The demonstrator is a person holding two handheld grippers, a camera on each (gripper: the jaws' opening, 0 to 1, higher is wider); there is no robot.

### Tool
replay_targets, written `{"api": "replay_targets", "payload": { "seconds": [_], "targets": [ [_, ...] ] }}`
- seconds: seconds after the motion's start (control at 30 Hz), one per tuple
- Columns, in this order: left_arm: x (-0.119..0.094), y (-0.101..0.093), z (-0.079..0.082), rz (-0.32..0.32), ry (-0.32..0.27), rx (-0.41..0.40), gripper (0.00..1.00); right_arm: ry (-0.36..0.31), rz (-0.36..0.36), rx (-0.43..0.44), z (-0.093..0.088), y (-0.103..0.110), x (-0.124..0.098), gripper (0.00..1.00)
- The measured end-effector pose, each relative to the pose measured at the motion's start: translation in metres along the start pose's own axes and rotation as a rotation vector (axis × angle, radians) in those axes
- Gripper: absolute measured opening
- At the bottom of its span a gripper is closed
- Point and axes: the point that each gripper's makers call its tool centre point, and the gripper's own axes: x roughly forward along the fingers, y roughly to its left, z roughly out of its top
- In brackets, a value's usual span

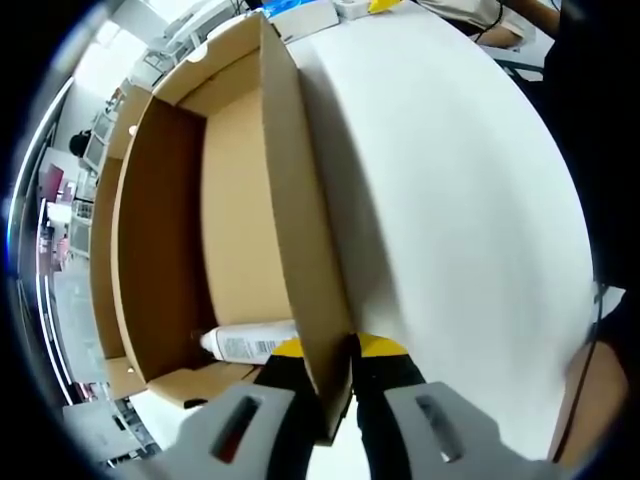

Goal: Operate the shoe box by opening the lid, removing the specified soft item, and placing it in the target area until the item is outside and the box remains undamaged.

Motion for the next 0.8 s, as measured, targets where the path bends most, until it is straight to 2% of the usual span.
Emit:
{"api": "replay_targets", "payload": {
  "seconds": [0.43, 0.8],
  "targets": [
    [0.0003, 0.0006, 0.0000, 0.001, 0.001, -0.001, 0.10, -0.006, -0.038, 0.023, 0.0008, -0.0015, 0.0017, 0.87],
    [0.0003, 0.0006, -0.0001, 0.000, 0.001, 0.000, 0.10, -0.007, -0.026, 0.027, 0.0012, -0.0012, 0.0012, 0.88]
  ]
}}
